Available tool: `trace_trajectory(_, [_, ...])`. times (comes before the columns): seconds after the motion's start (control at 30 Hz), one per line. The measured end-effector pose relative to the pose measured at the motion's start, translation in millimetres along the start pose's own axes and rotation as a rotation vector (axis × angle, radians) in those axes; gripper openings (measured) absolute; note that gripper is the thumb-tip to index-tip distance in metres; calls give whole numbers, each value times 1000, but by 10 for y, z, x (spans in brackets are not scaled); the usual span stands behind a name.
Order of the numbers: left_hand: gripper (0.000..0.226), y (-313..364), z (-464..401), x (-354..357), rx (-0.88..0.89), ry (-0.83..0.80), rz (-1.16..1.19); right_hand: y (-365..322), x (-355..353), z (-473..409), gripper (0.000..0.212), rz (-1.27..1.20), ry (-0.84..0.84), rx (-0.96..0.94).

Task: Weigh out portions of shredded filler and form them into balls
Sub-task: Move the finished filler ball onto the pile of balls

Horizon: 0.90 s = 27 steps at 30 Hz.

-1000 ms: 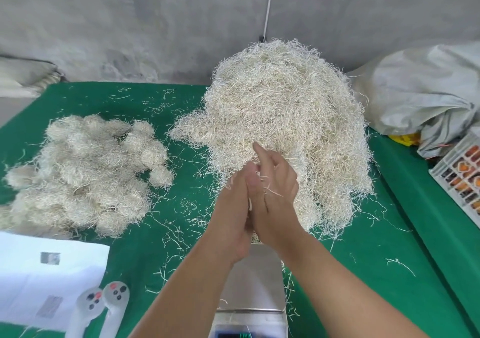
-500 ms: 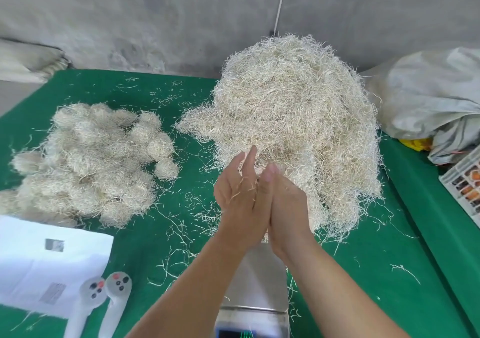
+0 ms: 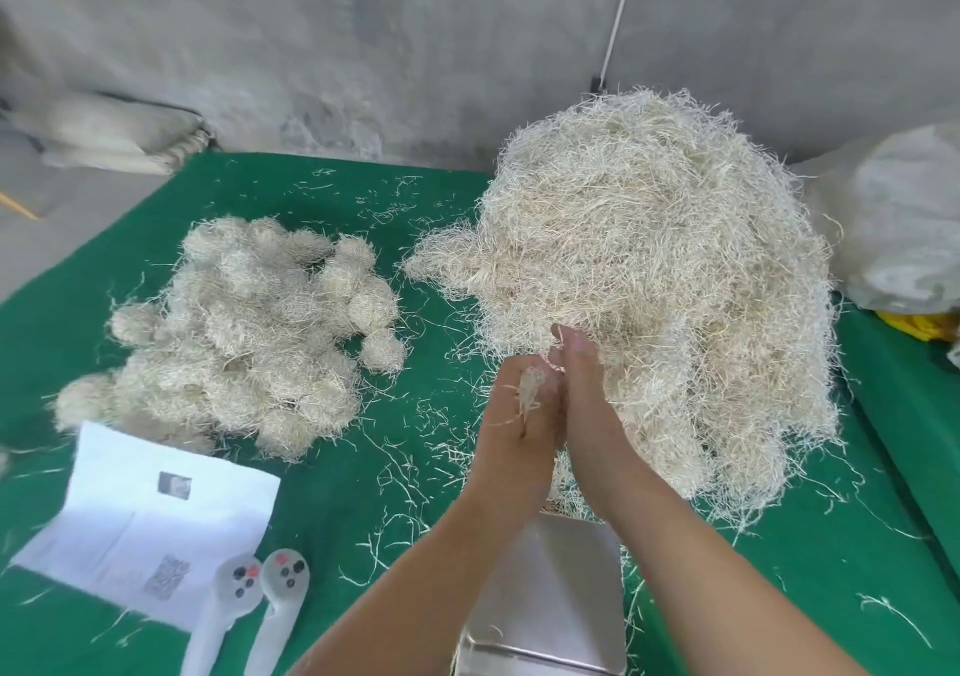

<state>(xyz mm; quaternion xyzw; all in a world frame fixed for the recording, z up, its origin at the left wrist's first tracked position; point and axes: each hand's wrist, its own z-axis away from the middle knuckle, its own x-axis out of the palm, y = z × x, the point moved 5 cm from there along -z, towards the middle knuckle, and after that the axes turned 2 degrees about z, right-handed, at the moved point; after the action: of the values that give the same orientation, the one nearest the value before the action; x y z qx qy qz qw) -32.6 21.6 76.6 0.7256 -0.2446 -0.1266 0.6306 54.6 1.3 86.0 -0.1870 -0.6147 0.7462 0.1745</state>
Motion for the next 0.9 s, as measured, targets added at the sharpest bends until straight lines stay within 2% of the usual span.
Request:
trace_trajectory(0.1, [15,0,-213,-380,152,10,-455,45,135,-19,70,13,-131,40])
trace_trajectory(0.13, [22,3,-325,-566,162,4,-589,73,151,-48,74,19,-126,54])
trace_trajectory(0.2, [47,54,-578,-1027,75,11,-780,133,190,-126,77,20,-111,98])
trace_trajectory(0.27, [74,227,-861,-1582,37,127,-1010,227,225,-204,65,8,-130,142])
trace_trajectory(0.33, [91,500,-1157,-2083,57,249,-1313,367,235,-266,55,47,-166,165])
trace_trajectory(0.37, [97,628,-1295,-2297,22,277,-1457,455,231,-299,55,78,-181,171])
trace_trajectory(0.47, [113,797,-1564,-2776,-316,223,-1731,644,215,-362,48,199,-211,187])
trace_trajectory(0.5, [116,786,-1606,-2812,-356,166,-1780,692,202,-376,43,218,-221,193])
trace_trajectory(0.57, [113,681,-1631,-2710,-313,53,-1818,763,158,-383,30,256,-245,197])
trace_trajectory(0.67, [103,273,-1536,-2460,-358,-82,-1736,887,58,-394,23,355,-250,189])
trace_trajectory(0.77, [102,-233,-1342,-2046,-319,-251,-1751,968,-98,-393,31,390,-239,192])
trace_trajectory(0.83, [96,-573,-1166,-1675,-244,-313,-1644,1059,-290,-436,43,439,-185,169])
trace_trajectory(0.9, [89,-931,-935,-1286,-255,-416,-1477,1184,-546,-509,60,562,-63,140])
